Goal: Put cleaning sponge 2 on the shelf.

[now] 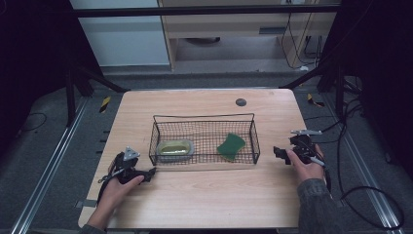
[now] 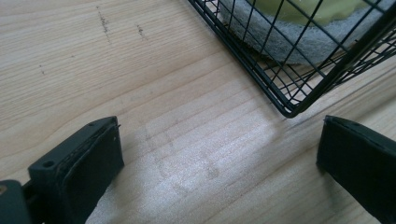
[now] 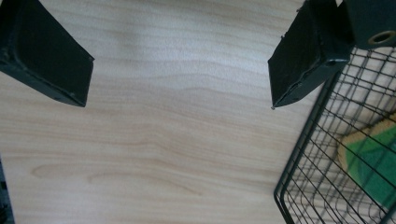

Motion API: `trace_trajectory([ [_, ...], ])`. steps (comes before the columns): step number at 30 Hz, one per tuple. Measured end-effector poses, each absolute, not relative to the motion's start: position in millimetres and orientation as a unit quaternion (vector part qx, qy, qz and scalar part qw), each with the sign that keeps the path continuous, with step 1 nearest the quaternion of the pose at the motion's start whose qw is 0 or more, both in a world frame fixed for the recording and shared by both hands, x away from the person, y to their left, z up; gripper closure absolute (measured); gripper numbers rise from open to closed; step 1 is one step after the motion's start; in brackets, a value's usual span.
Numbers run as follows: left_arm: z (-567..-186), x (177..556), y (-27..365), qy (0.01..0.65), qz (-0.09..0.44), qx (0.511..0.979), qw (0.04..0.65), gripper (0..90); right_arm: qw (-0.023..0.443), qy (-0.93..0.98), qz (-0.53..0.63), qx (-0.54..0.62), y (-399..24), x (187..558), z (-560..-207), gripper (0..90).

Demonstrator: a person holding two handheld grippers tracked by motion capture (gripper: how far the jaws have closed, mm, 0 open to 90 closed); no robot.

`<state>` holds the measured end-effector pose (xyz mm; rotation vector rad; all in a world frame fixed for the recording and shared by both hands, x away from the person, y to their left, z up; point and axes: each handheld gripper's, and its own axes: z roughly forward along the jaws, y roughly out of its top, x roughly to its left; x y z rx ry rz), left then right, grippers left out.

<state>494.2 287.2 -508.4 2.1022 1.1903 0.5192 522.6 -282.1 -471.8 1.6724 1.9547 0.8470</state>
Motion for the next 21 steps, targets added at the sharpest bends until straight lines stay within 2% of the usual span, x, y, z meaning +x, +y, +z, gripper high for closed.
trace_trajectory([
  [9,-508.5,494.1,287.2,0.455,0.198,0.803,0.329,0.0,0.207,0.707,0.284,0.614,-286.6,518.1,-493.9,6.9],
  [21,-508.4,494.3,287.4,0.453,0.199,0.804,0.328,0.0,0.227,0.694,0.279,0.624,-284.6,524.8,-503.2,6.6],
])
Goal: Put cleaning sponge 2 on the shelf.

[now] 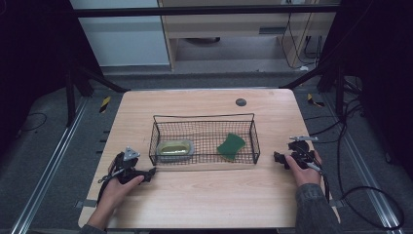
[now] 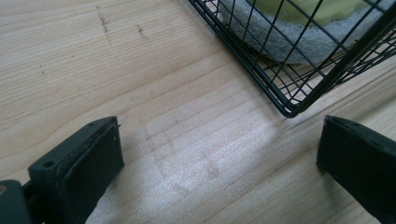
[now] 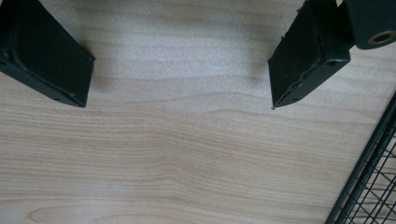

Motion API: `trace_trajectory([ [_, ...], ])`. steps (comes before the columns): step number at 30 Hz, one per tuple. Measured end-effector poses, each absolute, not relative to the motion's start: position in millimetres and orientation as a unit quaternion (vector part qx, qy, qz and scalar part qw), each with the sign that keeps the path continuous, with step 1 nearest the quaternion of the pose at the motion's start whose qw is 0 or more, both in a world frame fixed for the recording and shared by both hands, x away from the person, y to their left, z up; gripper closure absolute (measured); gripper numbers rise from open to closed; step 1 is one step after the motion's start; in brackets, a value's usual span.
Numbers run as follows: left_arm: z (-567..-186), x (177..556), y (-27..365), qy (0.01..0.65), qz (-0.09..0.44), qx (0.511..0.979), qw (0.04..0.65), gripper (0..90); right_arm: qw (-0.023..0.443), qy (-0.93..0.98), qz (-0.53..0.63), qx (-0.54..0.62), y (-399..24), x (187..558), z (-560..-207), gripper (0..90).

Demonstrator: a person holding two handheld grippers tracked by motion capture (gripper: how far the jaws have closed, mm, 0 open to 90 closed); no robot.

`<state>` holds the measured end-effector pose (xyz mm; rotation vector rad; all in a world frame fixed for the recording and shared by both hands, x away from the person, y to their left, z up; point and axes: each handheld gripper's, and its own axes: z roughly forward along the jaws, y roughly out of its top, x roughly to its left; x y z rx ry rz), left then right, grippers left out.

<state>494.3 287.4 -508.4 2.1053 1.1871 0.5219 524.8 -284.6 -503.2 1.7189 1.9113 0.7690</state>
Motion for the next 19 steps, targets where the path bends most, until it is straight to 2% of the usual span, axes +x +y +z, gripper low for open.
trace_trajectory([
  [12,-508.5,494.1,287.2,0.455,0.198,0.803,0.329,0.0,0.258,0.696,0.3,0.6,-274.4,525.3,-512.0,2.5],
  [19,-508.5,494.1,287.2,0.455,0.198,0.803,0.329,0.0,0.253,0.699,0.303,0.597,-271.6,524.2,-512.0,1.9],
])
